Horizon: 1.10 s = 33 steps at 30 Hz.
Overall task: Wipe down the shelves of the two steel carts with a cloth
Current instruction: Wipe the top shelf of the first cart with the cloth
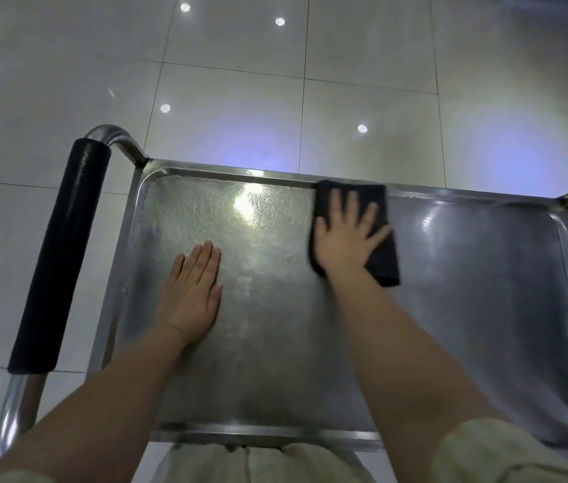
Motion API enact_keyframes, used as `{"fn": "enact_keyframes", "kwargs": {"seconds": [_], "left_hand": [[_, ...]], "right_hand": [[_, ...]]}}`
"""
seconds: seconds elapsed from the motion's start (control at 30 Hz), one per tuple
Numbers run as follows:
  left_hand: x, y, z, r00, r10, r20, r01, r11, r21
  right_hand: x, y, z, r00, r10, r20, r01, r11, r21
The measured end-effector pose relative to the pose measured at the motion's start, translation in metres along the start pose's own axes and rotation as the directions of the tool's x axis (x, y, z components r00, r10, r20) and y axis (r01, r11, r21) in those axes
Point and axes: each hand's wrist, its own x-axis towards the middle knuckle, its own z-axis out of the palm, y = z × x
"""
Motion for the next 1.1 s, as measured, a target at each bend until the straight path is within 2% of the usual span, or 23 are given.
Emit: {"fn": "enact_keyframes", "kwargs": {"seconds": [0.07, 0.13, 0.17, 0.2, 0.27, 0.33, 0.37, 0.47, 0.6, 0.67, 0.77, 0.83, 0.9, 1.0, 1.1], "left_hand": [[-0.001, -0.001, 0.000, 1.000, -0.004, 0.008, 0.003, 1.000, 0.009], [0.000, -0.002, -0.001, 1.000, -0.002, 0.014, 0.001, 1.000, 0.022], [0.000, -0.002, -0.001, 1.000, 0.001, 0.017, -0.001, 1.000, 0.024], [0.000, -0.002, -0.002, 1.000, 0.003, 0.018, -0.004, 1.000, 0.023], [0.001, 0.000, -0.003, 1.000, 0.009, 0.020, -0.009, 1.000, 0.024], [0.001, 0.003, -0.003, 1.000, 0.001, 0.024, -0.002, 1.000, 0.025], [0.001, 0.004, -0.003, 1.000, -0.005, 0.021, 0.004, 1.000, 0.021], [0.002, 0.006, -0.002, 1.000, -0.015, 0.018, 0.015, 1.000, 0.012], [0.002, 0.004, -0.001, 0.999, -0.025, 0.027, 0.024, 0.999, 0.032], [0.002, 0.003, -0.002, 0.999, -0.028, 0.028, 0.027, 0.999, 0.045], [0.002, 0.002, 0.001, 0.999, -0.029, 0.023, 0.027, 0.996, 0.079], [0.001, 0.001, 0.003, 0.999, -0.027, 0.021, 0.025, 0.996, 0.091], [0.002, 0.000, 0.004, 1.000, -0.022, 0.013, 0.021, 0.996, 0.084], [0.001, -0.002, 0.004, 1.000, -0.002, 0.002, 0.002, 0.999, 0.052], [-0.002, -0.001, 0.001, 0.999, -0.022, -0.028, 0.020, 0.998, -0.066]], "right_hand": [[-0.025, -0.052, 0.011, 0.960, -0.278, 0.043, 0.280, 0.958, -0.057], [-0.047, -0.076, 0.019, 0.853, -0.509, 0.113, 0.520, 0.848, -0.100], [-0.049, -0.075, 0.020, 0.819, -0.559, 0.130, 0.572, 0.813, -0.106], [-0.046, -0.068, 0.018, 0.818, -0.561, 0.124, 0.573, 0.814, -0.095], [-0.027, -0.038, 0.012, 0.901, -0.427, 0.077, 0.431, 0.901, -0.050], [-0.005, 0.011, 0.001, 0.978, -0.207, 0.037, 0.208, 0.978, -0.017], [0.006, 0.039, -0.006, 0.994, -0.108, 0.028, 0.108, 0.994, -0.004], [0.026, 0.099, -0.021, 0.994, 0.079, 0.071, -0.080, 0.997, 0.007], [0.026, 0.070, -0.015, 0.988, 0.136, 0.070, -0.138, 0.990, 0.022], [0.020, 0.035, -0.008, 0.998, 0.051, 0.027, -0.051, 0.999, 0.008], [0.008, -0.024, 0.004, 0.977, -0.211, 0.020, 0.212, 0.974, -0.080], [0.004, -0.056, 0.010, 0.904, -0.424, 0.061, 0.429, 0.893, -0.137], [0.005, -0.074, 0.010, 0.813, -0.574, 0.095, 0.582, 0.794, -0.179], [0.001, -0.067, 0.007, 0.735, -0.666, 0.125, 0.675, 0.705, -0.215], [-0.034, -0.035, 0.008, 0.603, -0.779, 0.173, 0.796, 0.572, -0.198]]}}
